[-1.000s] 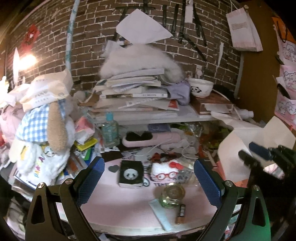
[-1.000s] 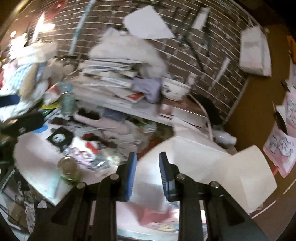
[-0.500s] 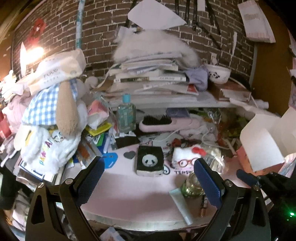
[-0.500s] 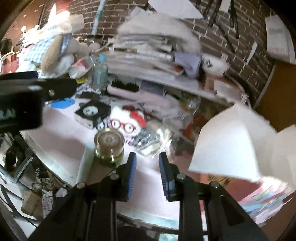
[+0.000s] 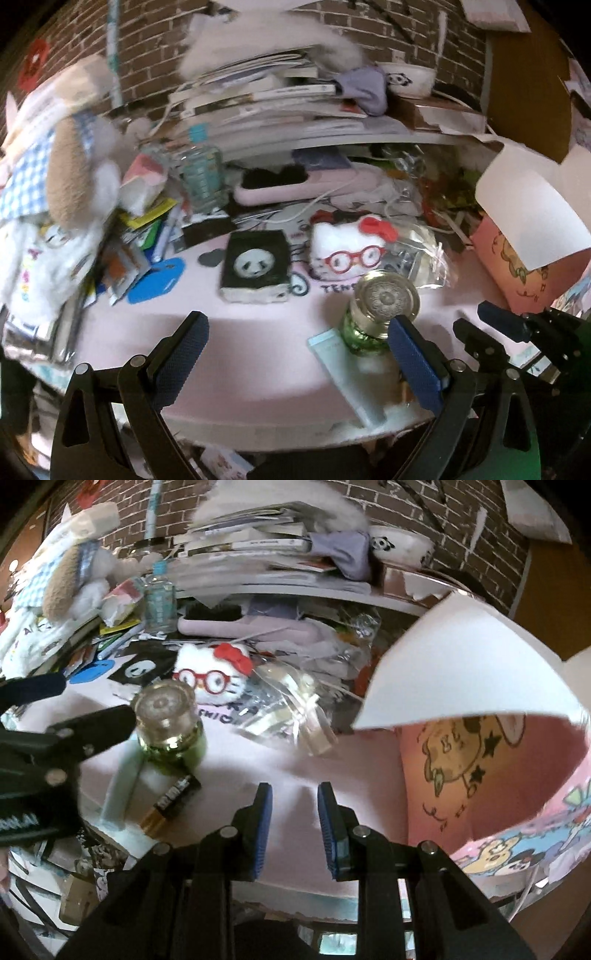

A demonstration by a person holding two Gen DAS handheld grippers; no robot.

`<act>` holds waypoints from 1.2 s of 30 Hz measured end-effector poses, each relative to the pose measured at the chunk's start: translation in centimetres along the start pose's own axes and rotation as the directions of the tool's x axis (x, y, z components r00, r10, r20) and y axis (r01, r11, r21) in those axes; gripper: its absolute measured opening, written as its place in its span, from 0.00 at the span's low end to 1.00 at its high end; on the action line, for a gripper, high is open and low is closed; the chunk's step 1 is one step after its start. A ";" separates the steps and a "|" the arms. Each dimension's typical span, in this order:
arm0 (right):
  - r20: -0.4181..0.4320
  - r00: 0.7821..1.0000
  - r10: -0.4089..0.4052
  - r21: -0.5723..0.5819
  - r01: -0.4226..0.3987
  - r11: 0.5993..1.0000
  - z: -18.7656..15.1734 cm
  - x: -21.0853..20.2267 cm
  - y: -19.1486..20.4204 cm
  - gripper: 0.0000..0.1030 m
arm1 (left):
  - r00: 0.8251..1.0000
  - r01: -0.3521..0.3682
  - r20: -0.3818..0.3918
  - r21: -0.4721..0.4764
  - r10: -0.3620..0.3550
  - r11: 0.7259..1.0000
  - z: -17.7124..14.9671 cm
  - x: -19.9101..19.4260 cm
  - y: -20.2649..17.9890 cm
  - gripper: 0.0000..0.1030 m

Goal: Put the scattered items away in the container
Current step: 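Withdraw the right gripper from the box back over the desk, then grasp the green jar with gold lid with the left gripper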

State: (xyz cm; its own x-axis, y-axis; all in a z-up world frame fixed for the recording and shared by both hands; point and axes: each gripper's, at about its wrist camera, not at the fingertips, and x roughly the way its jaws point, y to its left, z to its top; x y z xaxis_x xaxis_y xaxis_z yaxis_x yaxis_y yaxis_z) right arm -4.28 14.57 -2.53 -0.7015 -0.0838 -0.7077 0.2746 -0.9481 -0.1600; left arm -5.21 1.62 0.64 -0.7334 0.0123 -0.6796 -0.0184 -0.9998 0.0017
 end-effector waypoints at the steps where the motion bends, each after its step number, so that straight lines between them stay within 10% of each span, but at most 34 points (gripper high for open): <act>1: -0.003 1.000 0.000 0.005 0.000 1.000 -0.1 0.1 -0.2 0.22 | 1.000 0.011 0.006 0.011 -0.011 1.000 0.1 0.2 -0.4 0.95; 14: -0.012 1.000 0.014 0.022 -0.014 1.000 -0.4 0.3 -0.7 0.22 | 0.993 0.115 0.032 0.061 -0.117 0.992 0.5 2.1 -2.7 0.89; 25: -0.004 1.000 0.013 0.032 -0.013 0.999 -0.2 0.5 -0.8 0.22 | 0.982 0.189 -0.018 0.035 -0.189 0.981 0.6 3.3 -2.9 0.43; 36: 0.000 1.000 0.007 0.036 -0.007 0.999 -0.2 0.7 -0.9 0.22 | 0.980 0.199 -0.026 0.029 -0.198 0.980 0.6 3.3 -3.1 0.42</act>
State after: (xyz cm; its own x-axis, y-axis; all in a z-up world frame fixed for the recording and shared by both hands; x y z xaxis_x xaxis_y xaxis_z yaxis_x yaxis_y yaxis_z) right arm -4.84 15.40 -3.00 -0.7000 -0.0905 -0.7084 0.2560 -0.9578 -0.1306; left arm -7.95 4.73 -1.20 -0.6977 0.2095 -0.6850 -0.1836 -0.9766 -0.1117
